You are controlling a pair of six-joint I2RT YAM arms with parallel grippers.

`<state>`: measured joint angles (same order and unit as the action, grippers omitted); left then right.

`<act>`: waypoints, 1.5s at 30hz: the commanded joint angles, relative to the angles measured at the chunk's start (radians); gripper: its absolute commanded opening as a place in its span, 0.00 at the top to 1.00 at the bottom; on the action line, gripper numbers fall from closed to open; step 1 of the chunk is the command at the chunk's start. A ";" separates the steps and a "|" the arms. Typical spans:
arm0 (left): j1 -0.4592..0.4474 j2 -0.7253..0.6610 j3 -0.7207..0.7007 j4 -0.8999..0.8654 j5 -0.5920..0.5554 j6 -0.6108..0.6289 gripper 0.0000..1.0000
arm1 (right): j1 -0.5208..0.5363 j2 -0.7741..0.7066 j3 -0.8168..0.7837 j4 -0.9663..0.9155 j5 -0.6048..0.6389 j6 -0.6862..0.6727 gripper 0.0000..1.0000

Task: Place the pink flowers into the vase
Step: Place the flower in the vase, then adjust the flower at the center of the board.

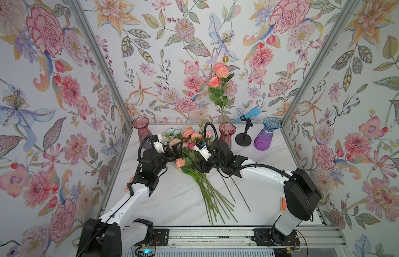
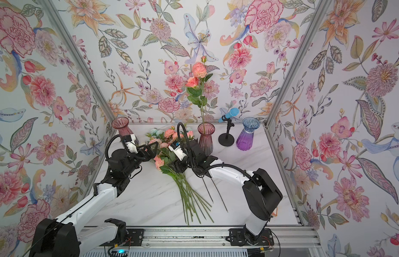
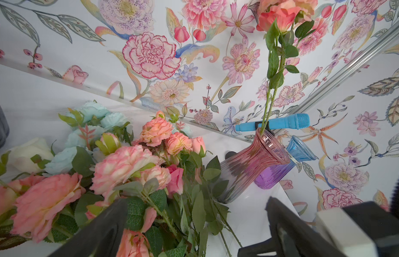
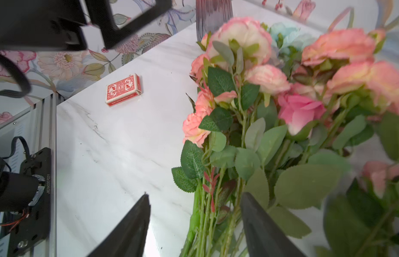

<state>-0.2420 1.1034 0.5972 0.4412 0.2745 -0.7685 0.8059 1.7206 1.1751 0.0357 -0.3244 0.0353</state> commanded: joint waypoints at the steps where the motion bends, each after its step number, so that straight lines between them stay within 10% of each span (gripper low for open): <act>1: 0.016 -0.035 -0.030 -0.015 -0.029 -0.006 0.00 | -0.002 0.048 0.001 0.016 0.003 0.029 0.44; 27: 0.037 -0.068 -0.063 -0.020 -0.015 0.009 0.00 | 0.009 0.225 0.090 0.031 0.033 0.077 0.93; 45: 0.039 -0.102 -0.045 -0.012 -0.021 0.034 0.00 | -0.066 0.074 0.182 -0.051 0.077 0.048 1.00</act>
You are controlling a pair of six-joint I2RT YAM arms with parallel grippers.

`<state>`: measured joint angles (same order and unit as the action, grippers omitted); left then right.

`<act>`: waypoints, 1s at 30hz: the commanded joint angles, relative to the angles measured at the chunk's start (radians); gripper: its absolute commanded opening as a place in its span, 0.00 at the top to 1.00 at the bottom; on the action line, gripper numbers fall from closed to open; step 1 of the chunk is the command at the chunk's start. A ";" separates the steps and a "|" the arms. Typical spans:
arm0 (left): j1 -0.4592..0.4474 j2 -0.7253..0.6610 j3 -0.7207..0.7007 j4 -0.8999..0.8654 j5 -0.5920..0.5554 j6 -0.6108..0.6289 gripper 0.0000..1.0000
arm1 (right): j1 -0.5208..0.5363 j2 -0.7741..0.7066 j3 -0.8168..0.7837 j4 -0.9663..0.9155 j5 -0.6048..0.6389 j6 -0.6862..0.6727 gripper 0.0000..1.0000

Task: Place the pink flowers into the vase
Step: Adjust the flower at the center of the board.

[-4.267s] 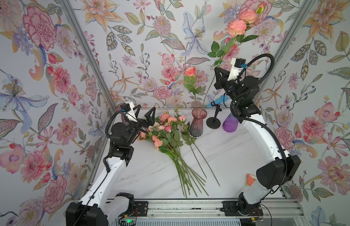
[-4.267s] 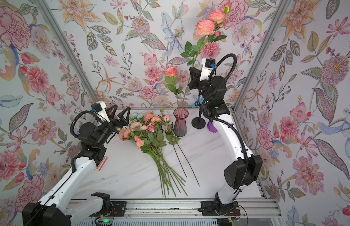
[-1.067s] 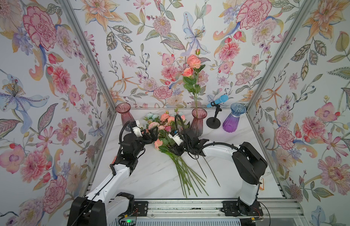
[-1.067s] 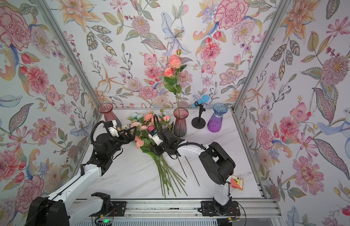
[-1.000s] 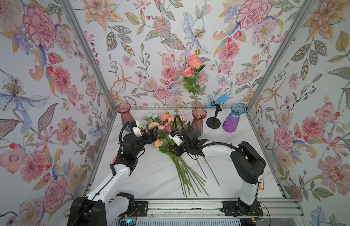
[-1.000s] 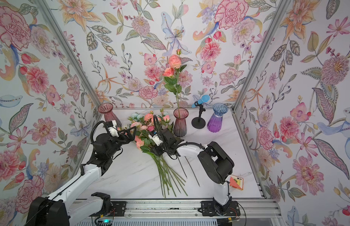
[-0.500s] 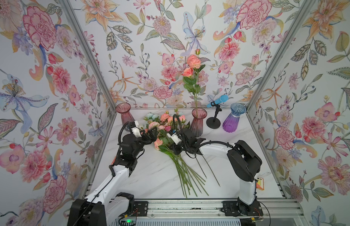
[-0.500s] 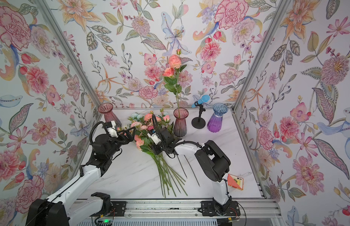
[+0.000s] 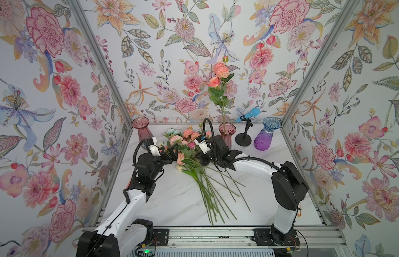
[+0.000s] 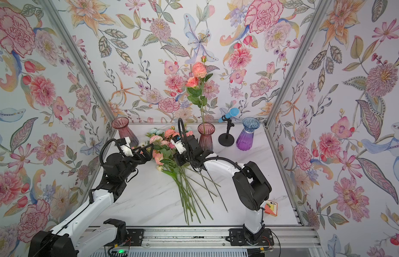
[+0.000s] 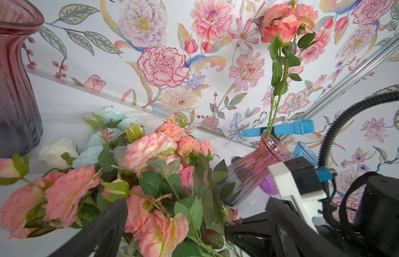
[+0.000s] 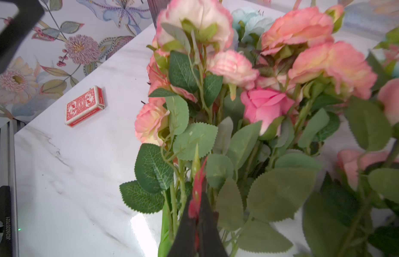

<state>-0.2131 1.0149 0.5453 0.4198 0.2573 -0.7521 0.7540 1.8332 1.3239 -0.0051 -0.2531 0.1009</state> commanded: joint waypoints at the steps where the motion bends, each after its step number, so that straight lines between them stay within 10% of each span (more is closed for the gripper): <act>1: 0.011 -0.012 0.006 0.011 -0.003 0.016 0.00 | -0.019 -0.041 0.039 -0.011 0.009 -0.020 1.00; 30: 0.008 0.080 -0.042 0.282 0.121 -0.345 0.00 | -0.172 -0.175 0.185 -0.050 0.006 -0.017 1.00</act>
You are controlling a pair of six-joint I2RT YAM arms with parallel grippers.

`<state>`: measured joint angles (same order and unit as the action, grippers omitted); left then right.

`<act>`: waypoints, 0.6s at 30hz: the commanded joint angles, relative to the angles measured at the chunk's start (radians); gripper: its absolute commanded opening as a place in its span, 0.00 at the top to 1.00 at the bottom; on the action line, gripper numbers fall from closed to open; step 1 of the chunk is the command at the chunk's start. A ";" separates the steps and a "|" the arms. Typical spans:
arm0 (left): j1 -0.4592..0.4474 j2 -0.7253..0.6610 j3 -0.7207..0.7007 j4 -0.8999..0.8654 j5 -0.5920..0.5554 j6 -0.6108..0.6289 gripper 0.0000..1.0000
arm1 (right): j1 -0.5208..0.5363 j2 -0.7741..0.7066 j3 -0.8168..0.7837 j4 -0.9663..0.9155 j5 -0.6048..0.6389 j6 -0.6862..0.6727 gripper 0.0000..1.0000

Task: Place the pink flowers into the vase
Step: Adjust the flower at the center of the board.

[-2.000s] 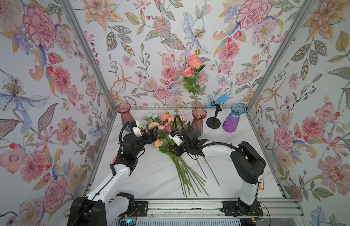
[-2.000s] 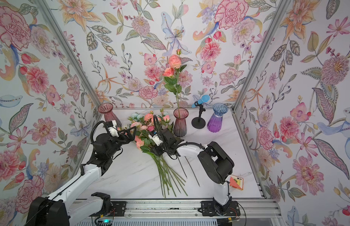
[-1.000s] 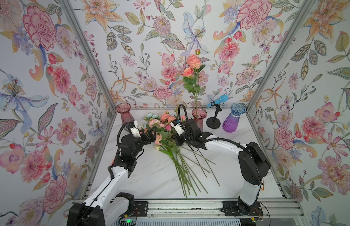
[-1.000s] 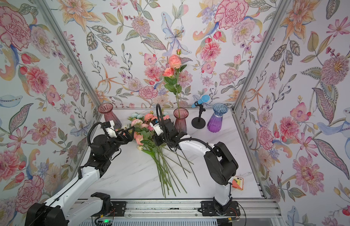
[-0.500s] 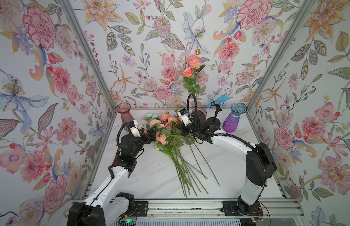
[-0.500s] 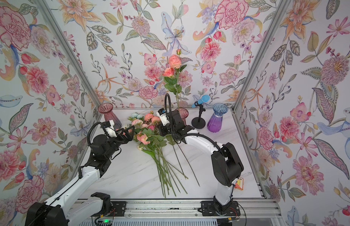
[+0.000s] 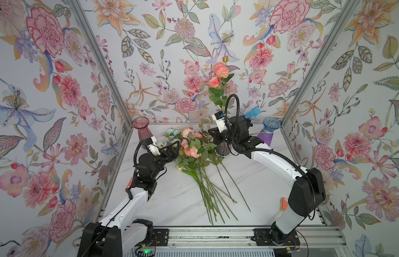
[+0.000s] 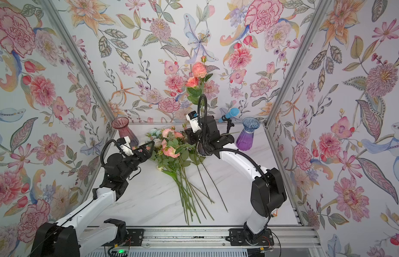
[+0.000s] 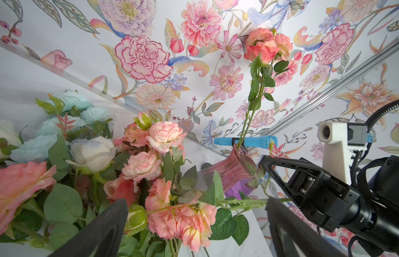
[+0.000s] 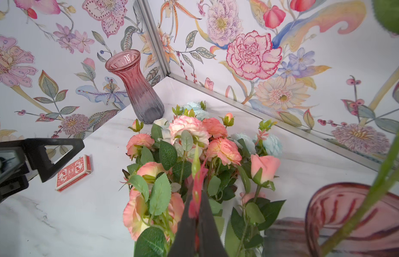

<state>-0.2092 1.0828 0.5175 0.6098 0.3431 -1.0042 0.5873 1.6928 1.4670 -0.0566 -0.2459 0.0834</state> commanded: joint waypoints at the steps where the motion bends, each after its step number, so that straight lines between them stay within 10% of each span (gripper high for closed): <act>1: 0.003 0.014 -0.014 0.097 0.038 -0.105 0.00 | -0.007 -0.035 0.049 0.001 -0.005 0.003 1.00; 18: -0.088 0.103 0.003 0.316 -0.013 -0.312 0.00 | 0.026 0.079 0.203 0.125 0.084 0.236 1.00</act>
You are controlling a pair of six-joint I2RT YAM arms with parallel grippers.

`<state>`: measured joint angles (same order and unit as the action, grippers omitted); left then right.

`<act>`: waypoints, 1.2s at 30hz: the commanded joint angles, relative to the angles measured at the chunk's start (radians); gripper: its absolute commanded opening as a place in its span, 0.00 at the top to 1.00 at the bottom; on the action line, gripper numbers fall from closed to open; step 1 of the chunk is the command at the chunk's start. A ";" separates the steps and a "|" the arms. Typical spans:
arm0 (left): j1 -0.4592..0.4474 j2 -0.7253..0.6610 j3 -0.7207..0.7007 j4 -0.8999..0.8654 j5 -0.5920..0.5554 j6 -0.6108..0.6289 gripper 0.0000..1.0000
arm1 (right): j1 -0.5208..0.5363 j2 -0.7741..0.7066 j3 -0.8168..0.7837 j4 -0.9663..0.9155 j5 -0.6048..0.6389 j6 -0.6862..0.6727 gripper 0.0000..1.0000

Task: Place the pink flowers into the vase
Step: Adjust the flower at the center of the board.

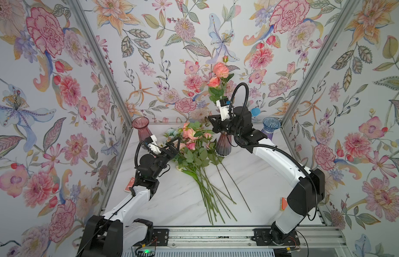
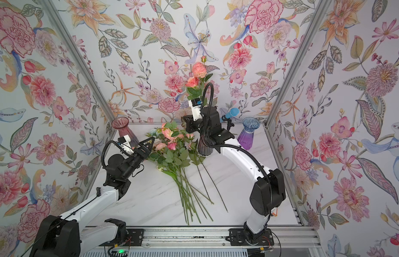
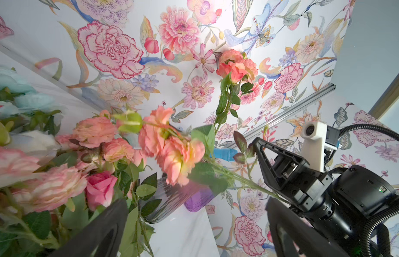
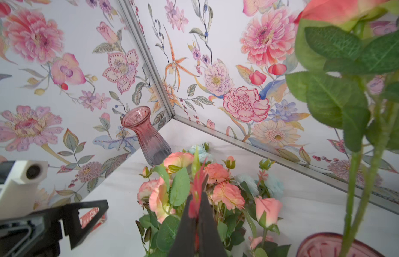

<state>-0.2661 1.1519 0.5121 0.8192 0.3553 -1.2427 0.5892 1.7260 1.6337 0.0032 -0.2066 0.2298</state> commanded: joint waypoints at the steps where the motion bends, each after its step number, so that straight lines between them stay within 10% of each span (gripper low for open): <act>1: -0.040 0.047 0.013 0.120 -0.029 -0.081 0.00 | 0.035 0.065 0.047 0.068 0.061 0.100 1.00; 17: -0.016 -0.031 -0.042 -0.002 -0.078 -0.014 0.00 | 0.153 0.315 0.008 0.087 0.087 0.180 0.98; 30: -0.002 -0.050 -0.035 -0.060 -0.067 0.043 0.00 | 0.138 0.186 -0.107 -0.064 0.035 -0.043 0.35; 36: 0.001 -0.041 -0.019 -0.095 -0.061 0.091 0.00 | 0.106 0.099 -0.237 -0.161 0.020 -0.154 0.24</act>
<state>-0.2749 1.1107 0.4782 0.7376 0.2993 -1.1923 0.7063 1.8557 1.4387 -0.0845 -0.1761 0.1600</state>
